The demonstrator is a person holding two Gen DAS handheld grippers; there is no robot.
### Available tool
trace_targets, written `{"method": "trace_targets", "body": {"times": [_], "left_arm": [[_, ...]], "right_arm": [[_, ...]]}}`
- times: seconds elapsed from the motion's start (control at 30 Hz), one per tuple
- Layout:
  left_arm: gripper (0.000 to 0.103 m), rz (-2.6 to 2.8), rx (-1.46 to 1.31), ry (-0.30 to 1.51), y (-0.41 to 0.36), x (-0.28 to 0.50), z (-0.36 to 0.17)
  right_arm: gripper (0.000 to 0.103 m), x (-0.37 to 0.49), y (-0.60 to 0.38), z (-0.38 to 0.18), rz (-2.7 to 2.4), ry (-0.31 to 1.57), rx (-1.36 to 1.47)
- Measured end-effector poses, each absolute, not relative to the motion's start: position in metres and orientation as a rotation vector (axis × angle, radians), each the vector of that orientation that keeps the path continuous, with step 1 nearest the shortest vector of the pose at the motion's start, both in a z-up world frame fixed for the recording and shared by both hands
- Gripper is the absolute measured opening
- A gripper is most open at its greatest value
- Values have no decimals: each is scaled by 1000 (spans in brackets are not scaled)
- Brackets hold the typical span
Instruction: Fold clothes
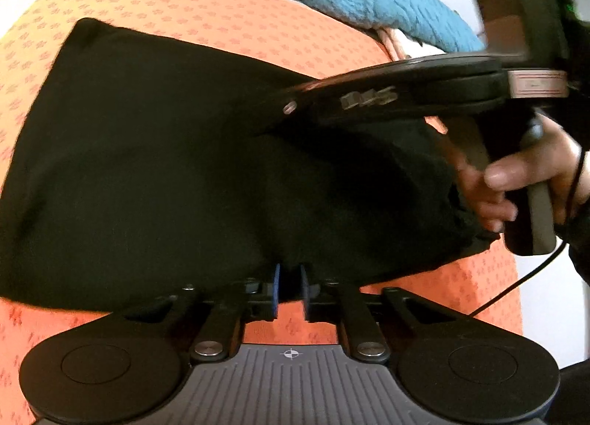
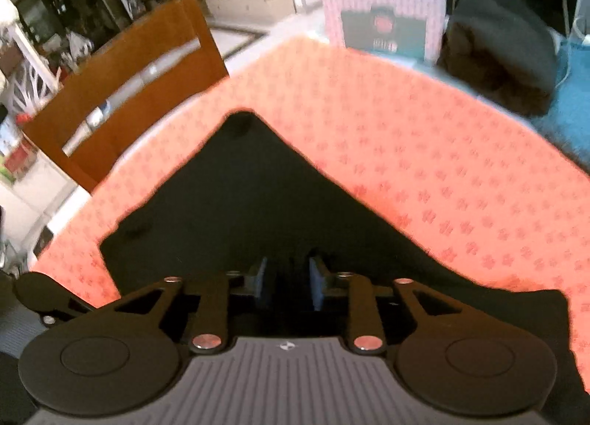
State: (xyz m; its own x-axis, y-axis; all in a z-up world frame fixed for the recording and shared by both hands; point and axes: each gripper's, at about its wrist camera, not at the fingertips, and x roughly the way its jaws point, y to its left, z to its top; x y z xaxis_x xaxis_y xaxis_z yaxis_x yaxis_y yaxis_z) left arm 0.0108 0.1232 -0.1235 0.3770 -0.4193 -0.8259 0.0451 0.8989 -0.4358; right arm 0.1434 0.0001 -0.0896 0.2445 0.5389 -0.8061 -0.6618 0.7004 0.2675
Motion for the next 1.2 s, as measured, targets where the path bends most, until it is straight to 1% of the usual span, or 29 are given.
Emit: {"method": "trace_targets", "body": {"times": [0.07, 0.1, 0.13, 0.17, 0.27, 0.33, 0.4, 0.53, 0.6, 0.7, 0.8, 1.0, 1.2], "left_arm": [[26, -264, -386, 1143, 136, 6, -120], [28, -242, -394, 1138, 142, 3, -118], [28, -220, -402, 1134, 149, 1, -116], [28, -198, -409, 1129, 156, -1, -114], [35, -132, -432, 1113, 176, -9, -109], [41, -88, -447, 1102, 189, -13, -105], [43, -44, -462, 1091, 202, -18, -102], [53, 44, -492, 1068, 229, -28, -95], [53, 89, -513, 1059, 238, -32, -94], [59, 157, -546, 1051, 248, -37, -96], [59, 195, -579, 1053, 254, -41, -99], [65, 238, -619, 1045, 258, -44, -102], [66, 277, -674, 1043, 264, -45, -107]], "right_arm": [[39, 137, -8, -76, 816, 1012, -110], [45, 133, -13, -70, 810, 1001, -104], [48, 129, -18, -65, 802, 990, -101], [49, 125, -23, -61, 791, 981, -96], [49, 111, -39, -56, 759, 986, -83], [49, 101, -51, -58, 735, 1001, -73], [49, 91, -64, -62, 713, 1018, -61], [49, 77, -82, -75, 667, 1060, -42], [49, 74, -85, -84, 641, 1082, -41], [49, 71, -84, -101, 628, 1105, -50], [53, 68, -84, -110, 624, 1110, -61], [53, 64, -90, -97, 624, 1096, -44], [53, 59, -103, -89, 597, 1086, 3]]}}
